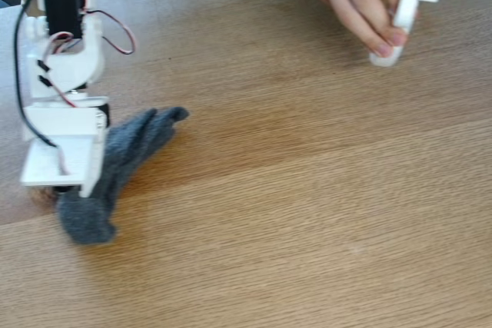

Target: Clean the area in front of the robot

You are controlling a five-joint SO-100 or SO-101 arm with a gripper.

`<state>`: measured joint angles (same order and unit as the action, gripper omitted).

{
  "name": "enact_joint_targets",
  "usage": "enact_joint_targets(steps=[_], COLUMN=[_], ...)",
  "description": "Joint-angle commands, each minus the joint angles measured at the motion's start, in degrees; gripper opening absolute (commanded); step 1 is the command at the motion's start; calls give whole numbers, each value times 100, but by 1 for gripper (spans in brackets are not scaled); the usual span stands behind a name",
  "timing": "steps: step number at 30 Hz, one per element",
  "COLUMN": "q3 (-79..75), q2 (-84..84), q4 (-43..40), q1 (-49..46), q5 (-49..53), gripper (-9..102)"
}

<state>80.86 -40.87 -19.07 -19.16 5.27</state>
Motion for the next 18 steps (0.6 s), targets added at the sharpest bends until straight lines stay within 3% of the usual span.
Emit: enact_joint_targets(steps=[1,10,18], q3=[-79,-79,-70], q2=[-396,-984,-2224], q4=[-123,-1239,-2830], q1=[-905,-1503,-1397], q5=[53,229,387], gripper=[0,0,0])
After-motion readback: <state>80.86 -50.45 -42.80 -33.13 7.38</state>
